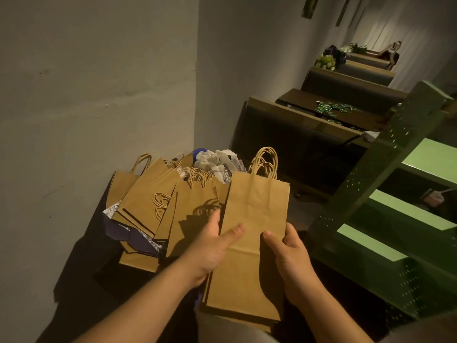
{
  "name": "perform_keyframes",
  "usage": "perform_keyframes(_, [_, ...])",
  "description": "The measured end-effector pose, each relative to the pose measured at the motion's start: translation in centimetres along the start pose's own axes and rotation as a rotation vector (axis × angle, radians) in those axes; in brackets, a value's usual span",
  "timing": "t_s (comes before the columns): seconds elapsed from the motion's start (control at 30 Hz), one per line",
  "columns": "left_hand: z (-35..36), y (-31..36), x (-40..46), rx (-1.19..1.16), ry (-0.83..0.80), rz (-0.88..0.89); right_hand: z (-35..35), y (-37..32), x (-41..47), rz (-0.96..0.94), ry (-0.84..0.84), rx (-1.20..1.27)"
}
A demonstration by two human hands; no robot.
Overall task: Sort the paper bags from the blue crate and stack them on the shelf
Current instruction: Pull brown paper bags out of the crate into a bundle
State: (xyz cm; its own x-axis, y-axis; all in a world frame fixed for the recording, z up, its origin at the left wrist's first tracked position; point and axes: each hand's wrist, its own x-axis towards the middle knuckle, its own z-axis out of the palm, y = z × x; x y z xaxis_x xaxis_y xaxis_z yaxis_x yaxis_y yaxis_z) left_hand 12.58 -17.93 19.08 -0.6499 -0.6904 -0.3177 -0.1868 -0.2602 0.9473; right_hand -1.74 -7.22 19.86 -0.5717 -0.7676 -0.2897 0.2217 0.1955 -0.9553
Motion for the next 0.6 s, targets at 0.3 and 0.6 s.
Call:
perform_keyframes(0.3, [1.4, 0.3, 0.3, 0.272, 0.023, 0.098, -0.5, 1.0, 0.3, 0.014, 0.045, 0.075])
perform_keyframes(0.6, [-6.2, 2.2, 5.9, 0.609, 0.522, -0.011, -1.0, 1.2, 0.6, -0.008, 0.130, 0.143])
